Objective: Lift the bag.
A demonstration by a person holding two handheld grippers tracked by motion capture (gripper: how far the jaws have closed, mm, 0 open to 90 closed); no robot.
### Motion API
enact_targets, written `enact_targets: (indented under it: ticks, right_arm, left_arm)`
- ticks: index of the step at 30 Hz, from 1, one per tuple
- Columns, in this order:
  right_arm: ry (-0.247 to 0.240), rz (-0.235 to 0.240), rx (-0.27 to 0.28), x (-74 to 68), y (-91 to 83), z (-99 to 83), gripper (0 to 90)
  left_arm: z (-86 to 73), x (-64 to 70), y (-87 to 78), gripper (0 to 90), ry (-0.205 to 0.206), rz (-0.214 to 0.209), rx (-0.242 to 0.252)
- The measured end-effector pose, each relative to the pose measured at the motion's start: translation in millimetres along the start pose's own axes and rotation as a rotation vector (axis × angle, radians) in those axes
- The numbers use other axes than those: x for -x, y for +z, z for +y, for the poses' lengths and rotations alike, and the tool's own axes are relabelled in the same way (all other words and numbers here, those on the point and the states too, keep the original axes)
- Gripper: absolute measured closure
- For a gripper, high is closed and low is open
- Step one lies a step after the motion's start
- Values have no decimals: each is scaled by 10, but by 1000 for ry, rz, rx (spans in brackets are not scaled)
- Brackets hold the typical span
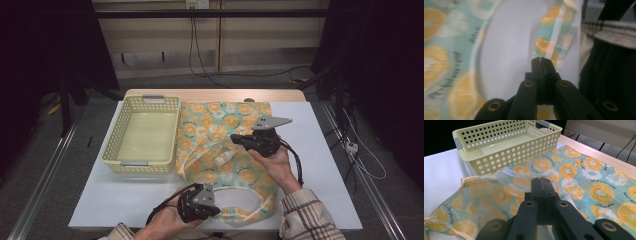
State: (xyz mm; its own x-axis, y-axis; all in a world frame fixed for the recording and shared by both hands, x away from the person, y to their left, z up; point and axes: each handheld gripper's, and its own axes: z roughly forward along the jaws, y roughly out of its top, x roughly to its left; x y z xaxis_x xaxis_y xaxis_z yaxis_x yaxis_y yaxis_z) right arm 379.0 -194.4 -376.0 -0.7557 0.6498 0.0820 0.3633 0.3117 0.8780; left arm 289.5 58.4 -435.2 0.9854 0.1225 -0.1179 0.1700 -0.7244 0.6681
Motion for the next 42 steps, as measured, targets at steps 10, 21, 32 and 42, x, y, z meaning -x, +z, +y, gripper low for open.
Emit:
enact_targets:
  ticks: [10,21,32,42]
  right_arm:
    - [-5,-4,11,10,0,64,900]
    - [-16,-20,65,48,-51,308,900]
    - [-31,-54,127,81,-112,681,900]
    - [-39,-66,225,117,-268,1137,900]
  left_arm:
    - [96,-215,-429,900,-77,34,210]
    - [286,-374,-1022,900,-75,120,427]
    - [490,-406,-1576,900,-51,207,606]
    - [674,-368,-1813,900,-15,236,699]
